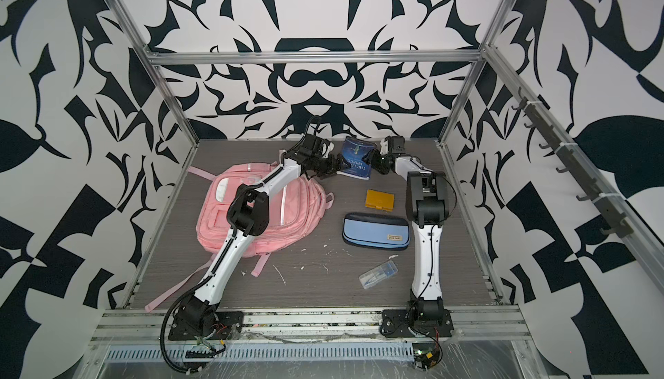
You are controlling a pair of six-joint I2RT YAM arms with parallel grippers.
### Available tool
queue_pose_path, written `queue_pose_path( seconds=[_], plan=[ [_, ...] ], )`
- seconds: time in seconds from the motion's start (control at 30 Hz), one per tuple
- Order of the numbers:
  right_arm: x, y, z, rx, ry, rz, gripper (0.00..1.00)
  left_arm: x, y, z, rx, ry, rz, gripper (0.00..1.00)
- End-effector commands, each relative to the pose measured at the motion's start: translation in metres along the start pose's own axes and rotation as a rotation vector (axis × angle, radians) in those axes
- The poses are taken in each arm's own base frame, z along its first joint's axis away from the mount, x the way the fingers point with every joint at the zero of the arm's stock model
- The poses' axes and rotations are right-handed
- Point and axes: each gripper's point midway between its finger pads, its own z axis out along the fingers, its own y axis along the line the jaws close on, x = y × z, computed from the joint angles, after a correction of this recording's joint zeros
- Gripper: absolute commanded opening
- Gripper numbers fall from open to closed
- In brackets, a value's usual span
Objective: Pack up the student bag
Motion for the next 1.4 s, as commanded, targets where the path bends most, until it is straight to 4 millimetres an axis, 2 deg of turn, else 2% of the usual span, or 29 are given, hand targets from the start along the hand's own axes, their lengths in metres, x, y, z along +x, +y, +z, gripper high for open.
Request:
queue_pose_path(
  seconds=[0.0,0.13,0.3,0.37,0.47,0.53,0.6,0.8,0.9,0.97,1.07,1.2,1.27,1.37],
  plan=[
    [0.041,0.001,0.003,-0.028,0.126,0.044,0.55,0.032,0.015,0.031,0.002,0.074,-0.081,0.89],
    [0.047,0.004,0.002,-0.072,0.120,0.069,0.45,0.047,0.005,0.036,0.020,0.099,-0.094,0.87],
    [0.051,0.007,0.002,-0.133,0.107,0.116,0.41,0.069,-0.004,0.040,0.030,0.136,-0.107,0.86],
    [0.050,0.001,0.001,-0.123,0.100,0.135,0.41,0.068,-0.016,0.030,0.043,0.137,-0.097,0.86],
    [0.047,-0.006,-0.002,-0.097,0.087,0.147,0.41,0.048,-0.029,-0.003,0.007,0.051,-0.052,0.86],
    [0.044,-0.010,-0.004,-0.076,0.082,0.152,0.41,0.031,-0.027,-0.025,-0.014,0.007,-0.041,0.87],
    [0.043,-0.012,-0.005,-0.062,0.080,0.153,0.42,0.017,-0.022,-0.038,-0.024,-0.021,-0.015,0.88],
    [0.045,-0.022,-0.010,0.005,0.071,0.165,0.55,-0.009,-0.020,-0.029,0.075,-0.096,-0.029,0.89],
    [0.045,-0.022,-0.012,0.019,0.067,0.168,0.61,-0.034,-0.025,-0.035,0.117,-0.209,-0.038,0.89],
    [0.044,-0.023,-0.013,0.027,0.067,0.169,0.62,-0.052,-0.029,-0.042,0.178,-0.304,-0.067,0.89],
    [0.045,-0.026,-0.012,0.042,0.071,0.168,0.61,-0.070,-0.028,-0.050,0.175,-0.388,-0.094,0.89],
    [0.047,-0.029,-0.009,0.048,0.079,0.176,0.61,-0.086,0.000,-0.045,0.099,-0.440,-0.167,0.90],
    [0.050,-0.026,-0.007,0.043,0.087,0.178,0.61,-0.087,0.019,-0.031,0.089,-0.422,-0.208,0.90],
    [0.055,-0.027,-0.003,0.041,0.101,0.180,0.60,-0.083,0.032,-0.013,0.036,-0.375,-0.195,0.90]
  ],
)
